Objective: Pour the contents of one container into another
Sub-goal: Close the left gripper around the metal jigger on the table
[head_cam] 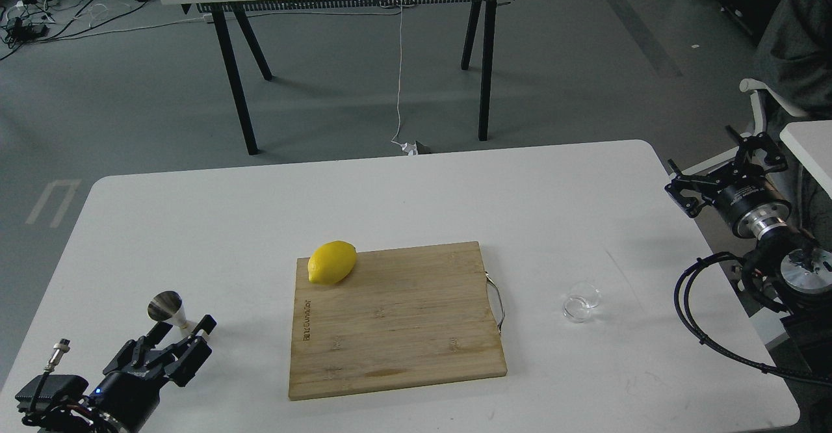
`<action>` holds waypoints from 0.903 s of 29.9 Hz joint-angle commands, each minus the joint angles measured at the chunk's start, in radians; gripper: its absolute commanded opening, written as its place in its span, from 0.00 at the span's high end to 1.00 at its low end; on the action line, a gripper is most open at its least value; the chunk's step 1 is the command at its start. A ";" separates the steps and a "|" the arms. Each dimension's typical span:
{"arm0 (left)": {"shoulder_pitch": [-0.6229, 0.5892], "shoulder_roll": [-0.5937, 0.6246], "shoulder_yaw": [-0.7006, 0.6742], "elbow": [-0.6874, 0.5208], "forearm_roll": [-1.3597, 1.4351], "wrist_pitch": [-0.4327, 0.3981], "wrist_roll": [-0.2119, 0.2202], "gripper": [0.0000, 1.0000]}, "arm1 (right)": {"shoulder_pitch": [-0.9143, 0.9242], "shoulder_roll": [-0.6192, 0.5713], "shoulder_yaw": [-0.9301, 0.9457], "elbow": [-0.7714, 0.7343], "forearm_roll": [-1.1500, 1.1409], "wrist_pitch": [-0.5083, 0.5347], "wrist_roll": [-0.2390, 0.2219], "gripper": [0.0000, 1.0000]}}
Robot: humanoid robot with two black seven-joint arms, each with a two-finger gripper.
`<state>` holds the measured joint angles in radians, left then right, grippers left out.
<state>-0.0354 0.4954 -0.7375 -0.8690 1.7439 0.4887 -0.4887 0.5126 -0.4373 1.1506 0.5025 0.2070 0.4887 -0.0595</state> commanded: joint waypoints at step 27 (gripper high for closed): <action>-0.129 -0.066 0.067 0.202 -0.004 0.000 0.000 0.52 | 0.001 -0.005 0.003 -0.002 0.000 0.000 0.001 0.01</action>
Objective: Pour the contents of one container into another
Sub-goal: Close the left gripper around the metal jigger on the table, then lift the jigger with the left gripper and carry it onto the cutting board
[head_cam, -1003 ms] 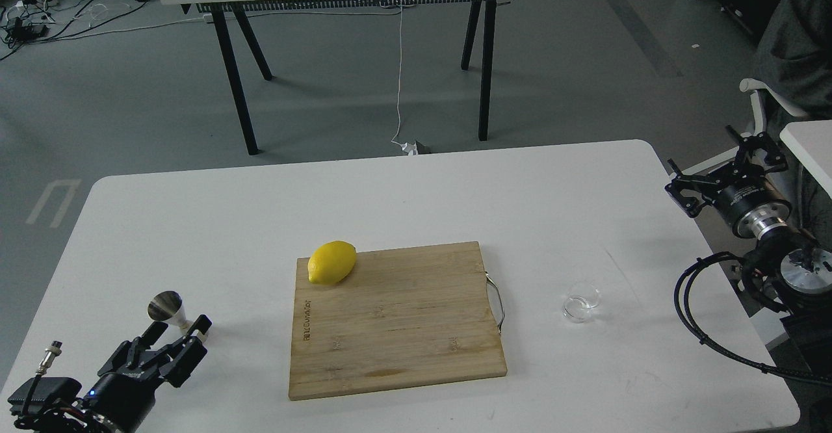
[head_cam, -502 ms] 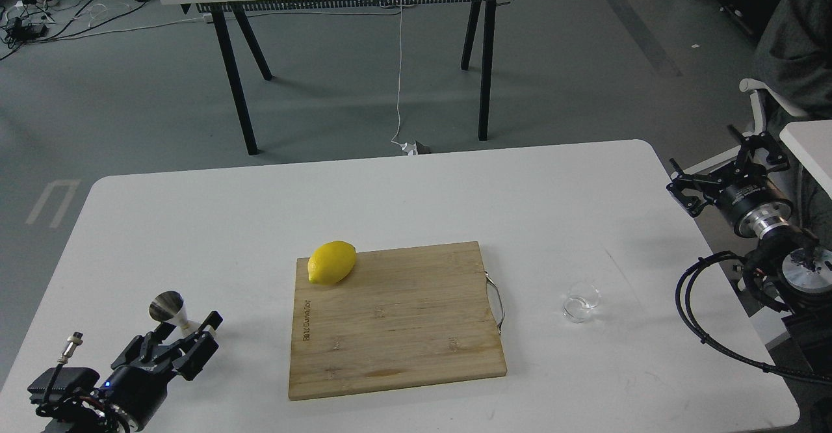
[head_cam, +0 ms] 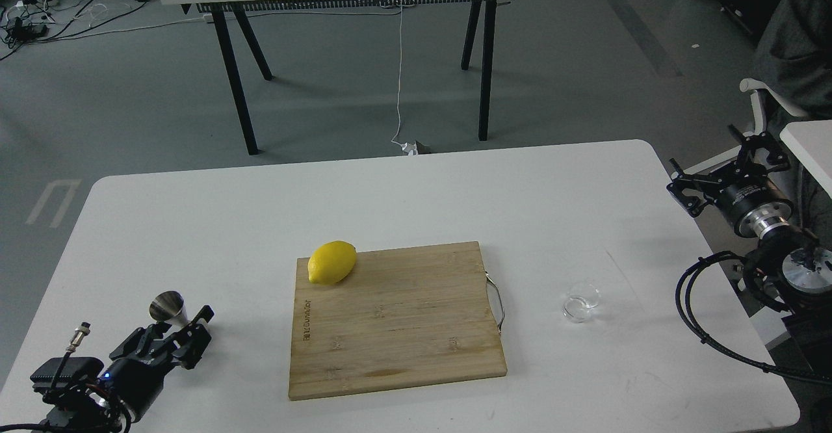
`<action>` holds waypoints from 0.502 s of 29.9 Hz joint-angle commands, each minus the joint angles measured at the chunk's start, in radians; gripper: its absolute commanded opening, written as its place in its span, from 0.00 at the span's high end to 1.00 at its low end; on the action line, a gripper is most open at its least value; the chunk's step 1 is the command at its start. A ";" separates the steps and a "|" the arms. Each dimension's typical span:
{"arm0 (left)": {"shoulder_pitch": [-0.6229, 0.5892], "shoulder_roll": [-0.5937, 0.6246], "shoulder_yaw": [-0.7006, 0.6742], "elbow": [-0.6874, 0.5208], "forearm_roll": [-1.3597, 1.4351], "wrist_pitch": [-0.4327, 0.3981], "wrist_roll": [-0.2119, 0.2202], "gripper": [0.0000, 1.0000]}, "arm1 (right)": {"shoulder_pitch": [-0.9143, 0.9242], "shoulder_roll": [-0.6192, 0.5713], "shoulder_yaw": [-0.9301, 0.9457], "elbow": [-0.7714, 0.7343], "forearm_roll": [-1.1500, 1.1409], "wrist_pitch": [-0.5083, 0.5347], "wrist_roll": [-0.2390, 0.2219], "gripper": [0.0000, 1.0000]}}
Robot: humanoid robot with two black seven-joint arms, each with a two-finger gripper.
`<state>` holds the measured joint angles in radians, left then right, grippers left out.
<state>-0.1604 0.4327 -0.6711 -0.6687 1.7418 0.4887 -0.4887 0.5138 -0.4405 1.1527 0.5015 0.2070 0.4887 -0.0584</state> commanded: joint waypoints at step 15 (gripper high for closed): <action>-0.013 0.000 0.001 0.000 -0.005 0.000 0.000 0.94 | -0.001 0.002 0.001 -0.012 0.000 0.000 0.000 0.01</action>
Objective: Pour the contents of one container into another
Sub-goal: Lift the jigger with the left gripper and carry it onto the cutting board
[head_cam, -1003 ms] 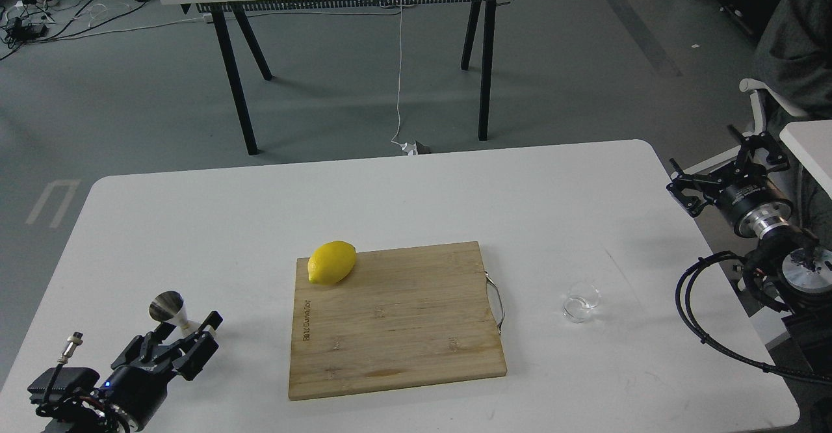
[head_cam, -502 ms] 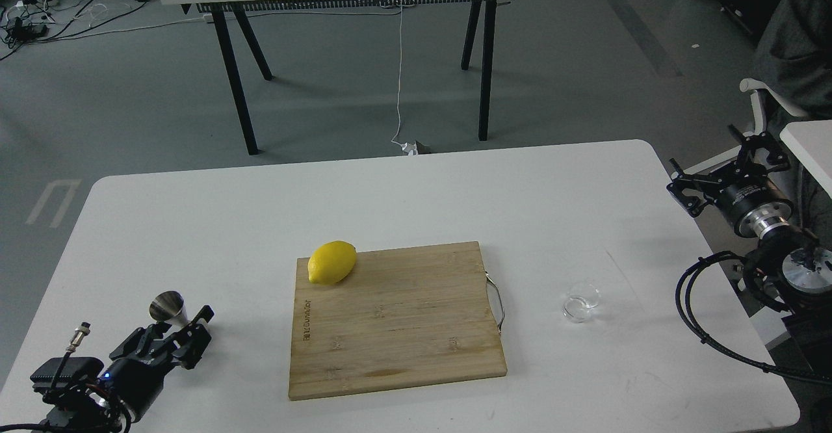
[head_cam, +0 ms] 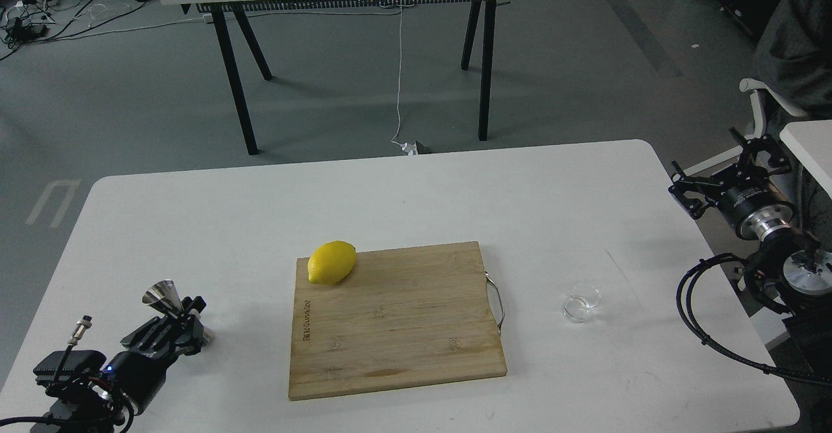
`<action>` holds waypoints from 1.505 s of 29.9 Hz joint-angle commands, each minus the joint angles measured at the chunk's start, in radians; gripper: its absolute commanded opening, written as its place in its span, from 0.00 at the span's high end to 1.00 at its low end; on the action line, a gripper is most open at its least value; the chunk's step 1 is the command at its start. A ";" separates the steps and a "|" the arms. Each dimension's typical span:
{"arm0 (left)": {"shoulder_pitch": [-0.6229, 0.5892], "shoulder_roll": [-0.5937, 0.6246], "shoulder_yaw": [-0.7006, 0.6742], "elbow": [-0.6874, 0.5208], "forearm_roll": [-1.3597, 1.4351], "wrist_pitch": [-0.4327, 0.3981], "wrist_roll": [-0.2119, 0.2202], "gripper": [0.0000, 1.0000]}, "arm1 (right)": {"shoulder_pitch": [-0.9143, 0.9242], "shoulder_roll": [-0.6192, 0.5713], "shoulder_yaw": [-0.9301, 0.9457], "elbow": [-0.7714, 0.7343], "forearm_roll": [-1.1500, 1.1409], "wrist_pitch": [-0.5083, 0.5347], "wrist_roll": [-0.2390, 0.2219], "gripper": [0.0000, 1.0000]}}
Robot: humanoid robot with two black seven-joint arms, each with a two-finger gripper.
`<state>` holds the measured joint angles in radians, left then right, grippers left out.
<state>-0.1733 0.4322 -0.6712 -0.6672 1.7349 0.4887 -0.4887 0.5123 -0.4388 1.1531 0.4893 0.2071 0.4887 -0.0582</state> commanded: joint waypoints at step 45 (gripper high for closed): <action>-0.443 -0.432 0.312 -0.003 0.348 0.000 0.000 0.94 | 0.080 0.005 -0.015 -0.184 -0.002 0.000 -0.002 0.01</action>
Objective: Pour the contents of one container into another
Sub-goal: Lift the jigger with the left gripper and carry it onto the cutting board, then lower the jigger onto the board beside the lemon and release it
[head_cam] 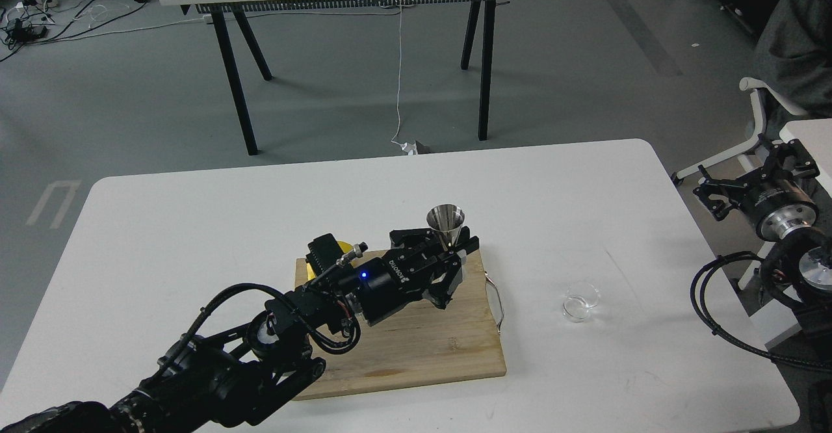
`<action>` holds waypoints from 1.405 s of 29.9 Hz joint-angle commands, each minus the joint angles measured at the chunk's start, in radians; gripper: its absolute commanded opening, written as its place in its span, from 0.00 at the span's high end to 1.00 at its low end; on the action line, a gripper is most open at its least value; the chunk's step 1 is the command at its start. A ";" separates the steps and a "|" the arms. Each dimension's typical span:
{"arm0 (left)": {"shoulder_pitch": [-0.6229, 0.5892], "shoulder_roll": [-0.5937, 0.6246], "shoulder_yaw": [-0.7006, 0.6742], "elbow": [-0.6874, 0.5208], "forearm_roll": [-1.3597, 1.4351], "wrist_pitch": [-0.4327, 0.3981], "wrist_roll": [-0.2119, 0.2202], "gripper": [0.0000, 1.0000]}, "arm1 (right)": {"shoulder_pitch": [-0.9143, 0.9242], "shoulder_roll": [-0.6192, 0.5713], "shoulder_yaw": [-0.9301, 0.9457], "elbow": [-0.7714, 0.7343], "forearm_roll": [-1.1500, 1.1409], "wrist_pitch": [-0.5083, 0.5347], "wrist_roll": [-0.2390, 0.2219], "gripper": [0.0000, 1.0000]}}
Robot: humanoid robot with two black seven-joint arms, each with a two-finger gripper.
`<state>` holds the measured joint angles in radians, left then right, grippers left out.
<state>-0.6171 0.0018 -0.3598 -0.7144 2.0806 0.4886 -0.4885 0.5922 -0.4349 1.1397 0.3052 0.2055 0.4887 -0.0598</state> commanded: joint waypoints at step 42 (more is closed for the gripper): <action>0.080 -0.002 0.012 0.162 -0.004 0.000 0.000 0.67 | 0.066 0.031 -0.006 0.014 0.002 0.000 -0.002 0.01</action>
<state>-0.5370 0.0000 -0.3483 -0.5526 2.0769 0.4887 -0.4888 0.6573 -0.4055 1.1336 0.3189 0.2072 0.4887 -0.0614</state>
